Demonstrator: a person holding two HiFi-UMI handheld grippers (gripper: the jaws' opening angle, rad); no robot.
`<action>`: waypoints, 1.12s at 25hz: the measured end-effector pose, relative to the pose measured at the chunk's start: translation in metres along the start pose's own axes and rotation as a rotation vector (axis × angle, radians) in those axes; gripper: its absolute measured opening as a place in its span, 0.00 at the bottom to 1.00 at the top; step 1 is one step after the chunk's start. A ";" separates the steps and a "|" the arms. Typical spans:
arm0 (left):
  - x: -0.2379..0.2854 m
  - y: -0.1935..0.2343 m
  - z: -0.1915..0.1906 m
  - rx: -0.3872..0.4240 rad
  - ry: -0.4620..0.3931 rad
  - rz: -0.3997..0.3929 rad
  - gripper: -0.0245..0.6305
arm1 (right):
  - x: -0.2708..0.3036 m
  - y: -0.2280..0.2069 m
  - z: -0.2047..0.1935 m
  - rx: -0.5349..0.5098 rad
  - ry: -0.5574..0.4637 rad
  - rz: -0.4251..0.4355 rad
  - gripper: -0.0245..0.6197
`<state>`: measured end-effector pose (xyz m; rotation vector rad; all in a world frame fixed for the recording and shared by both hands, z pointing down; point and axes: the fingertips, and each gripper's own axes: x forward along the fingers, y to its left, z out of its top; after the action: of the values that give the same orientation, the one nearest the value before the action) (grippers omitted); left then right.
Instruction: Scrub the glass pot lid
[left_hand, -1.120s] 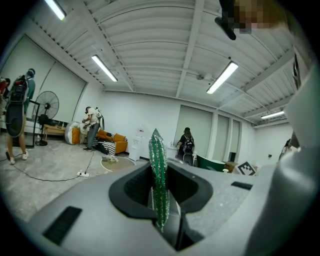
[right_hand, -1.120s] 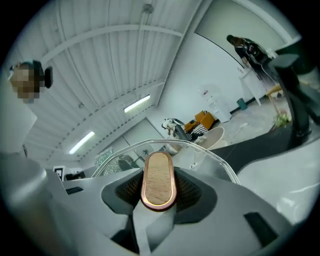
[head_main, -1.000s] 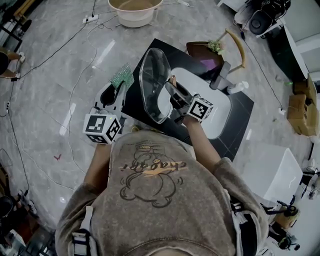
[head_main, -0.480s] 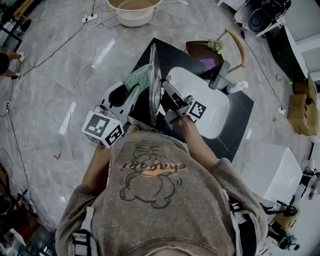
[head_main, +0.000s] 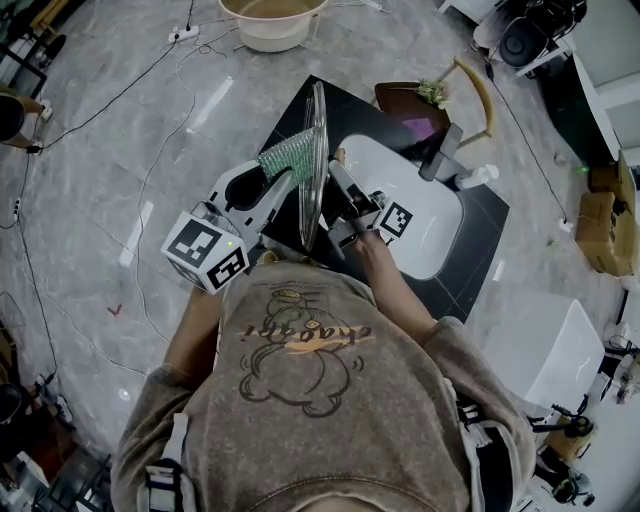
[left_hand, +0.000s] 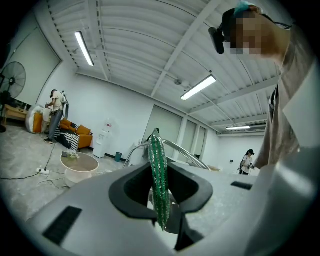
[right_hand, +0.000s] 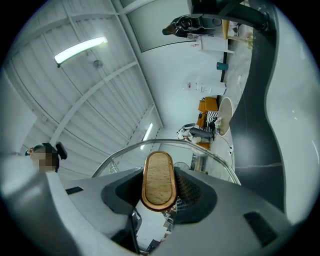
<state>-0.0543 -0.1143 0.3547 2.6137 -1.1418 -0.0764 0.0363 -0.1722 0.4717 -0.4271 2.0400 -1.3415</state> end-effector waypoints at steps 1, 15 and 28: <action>0.001 -0.001 0.001 -0.001 0.003 -0.003 0.17 | 0.000 0.000 0.000 0.006 0.001 0.000 0.32; 0.020 0.017 0.000 -0.027 0.029 0.024 0.17 | 0.002 0.019 -0.019 0.037 0.088 0.061 0.32; 0.043 0.059 -0.017 0.032 0.070 0.127 0.17 | 0.004 0.029 -0.035 0.052 0.134 0.089 0.32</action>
<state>-0.0640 -0.1794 0.3899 2.5416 -1.2910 0.0601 0.0120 -0.1387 0.4534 -0.2256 2.1011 -1.3991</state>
